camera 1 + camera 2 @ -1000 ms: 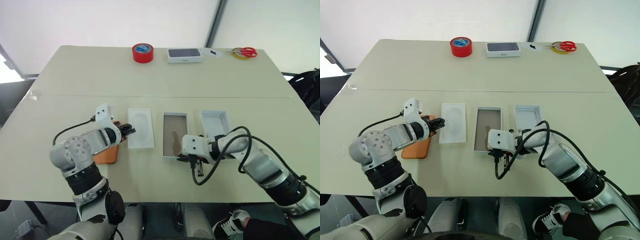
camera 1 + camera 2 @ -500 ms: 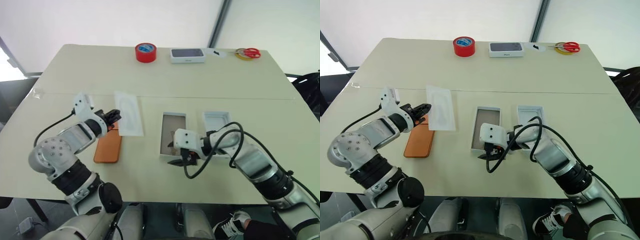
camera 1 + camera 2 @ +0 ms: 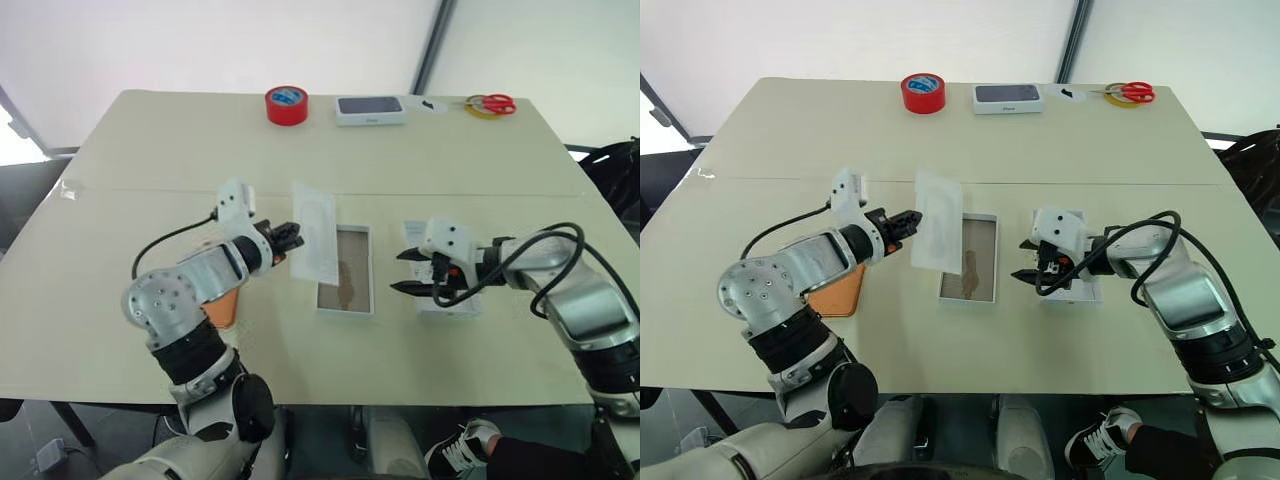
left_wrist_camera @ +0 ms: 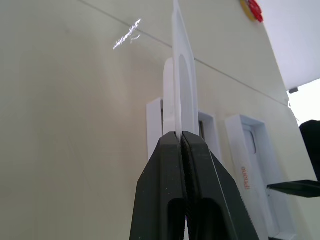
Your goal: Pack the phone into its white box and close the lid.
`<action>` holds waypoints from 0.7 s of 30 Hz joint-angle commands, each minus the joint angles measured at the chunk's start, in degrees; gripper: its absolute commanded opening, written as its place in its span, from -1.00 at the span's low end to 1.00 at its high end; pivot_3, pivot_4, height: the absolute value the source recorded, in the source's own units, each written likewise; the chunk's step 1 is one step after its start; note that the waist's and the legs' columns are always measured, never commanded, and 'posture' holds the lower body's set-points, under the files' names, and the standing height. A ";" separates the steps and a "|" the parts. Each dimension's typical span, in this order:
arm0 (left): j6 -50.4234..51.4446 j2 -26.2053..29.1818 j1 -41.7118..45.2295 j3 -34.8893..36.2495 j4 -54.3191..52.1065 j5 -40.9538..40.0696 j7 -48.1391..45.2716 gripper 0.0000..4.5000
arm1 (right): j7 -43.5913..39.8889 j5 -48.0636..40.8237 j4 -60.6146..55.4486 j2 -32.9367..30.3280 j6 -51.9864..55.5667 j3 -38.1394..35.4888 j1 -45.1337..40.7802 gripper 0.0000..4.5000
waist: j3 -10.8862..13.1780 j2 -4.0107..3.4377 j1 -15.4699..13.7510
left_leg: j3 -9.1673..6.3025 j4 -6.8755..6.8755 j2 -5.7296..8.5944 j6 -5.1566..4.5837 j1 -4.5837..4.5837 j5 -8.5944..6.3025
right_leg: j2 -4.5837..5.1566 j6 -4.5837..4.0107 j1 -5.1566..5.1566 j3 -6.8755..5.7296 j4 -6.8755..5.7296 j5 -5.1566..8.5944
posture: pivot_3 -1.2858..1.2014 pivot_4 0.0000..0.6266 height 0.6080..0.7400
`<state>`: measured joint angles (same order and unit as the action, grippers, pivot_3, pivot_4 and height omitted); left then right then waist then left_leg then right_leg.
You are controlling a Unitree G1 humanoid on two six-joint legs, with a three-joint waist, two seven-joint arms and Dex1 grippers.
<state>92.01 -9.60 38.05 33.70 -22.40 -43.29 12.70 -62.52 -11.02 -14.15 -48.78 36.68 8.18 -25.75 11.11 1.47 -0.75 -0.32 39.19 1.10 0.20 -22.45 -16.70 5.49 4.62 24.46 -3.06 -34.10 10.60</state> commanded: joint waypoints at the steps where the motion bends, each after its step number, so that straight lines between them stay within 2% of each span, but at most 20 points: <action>1: 0.49 -10.04 -1.31 -2.41 0.05 -2.35 0.93 -1.00 | 0.74 -0.75 -0.55 -1.27 -0.67 -2.59 0.22 0.31 | 0.00 0.00 -0.04 | 0.00 0.00 0.00 0.00 -0.01 0.00 | 0.00 0.00 0.00 0.00 0.00 0.00 | 0.03 -0.52 0.97; 6: 0.49 -11.03 -2.54 -3.61 1.13 -3.60 1.79 -1.00 | 1.58 -0.71 -1.00 -0.96 -0.90 -2.07 0.85 0.31 | 0.00 0.00 -0.07 | 0.00 0.00 0.01 0.00 -0.03 0.00 | 0.03 0.00 0.00 0.01 0.02 0.00 | 0.03 -0.52 0.97; 10: 0.49 -9.87 -1.80 -1.91 1.40 -4.44 2.03 -1.00 | 1.84 -0.97 -1.41 -0.01 -1.02 -0.77 0.28 0.31 | 0.00 0.00 -0.06 | -0.01 0.01 0.00 0.00 -0.01 0.00 | 0.03 -0.05 0.00 0.01 0.01 0.03 | 0.03 -0.52 0.97; 17: 0.13 -5.02 2.63 6.12 1.08 -7.18 1.65 -1.00 | -0.22 -2.99 -9.03 2.76 1.51 6.17 0.58 0.31 | 0.00 0.00 -0.03 | -0.03 0.00 -0.01 0.00 -0.01 0.00 | -0.01 -0.02 0.01 -0.01 0.01 0.02 | 0.03 -0.52 0.97; 21: 0.46 -2.24 4.71 9.98 1.41 -8.04 1.85 -1.00 | 1.86 -0.26 -8.90 5.57 4.52 12.05 -0.98 0.31 | 0.00 0.01 -0.16 | -0.04 0.03 0.00 0.00 -0.02 0.00 | 0.01 -0.02 -0.01 -0.02 0.01 0.02 | 0.03 -0.52 0.97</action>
<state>92.00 -9.37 40.86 42.57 -20.16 -49.40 14.75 -61.73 -12.18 -22.08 -43.67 40.16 19.00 -25.33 11.11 1.48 -0.91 -0.36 39.22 1.11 0.20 -22.47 -16.69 5.52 4.60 24.45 -3.07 -34.08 10.62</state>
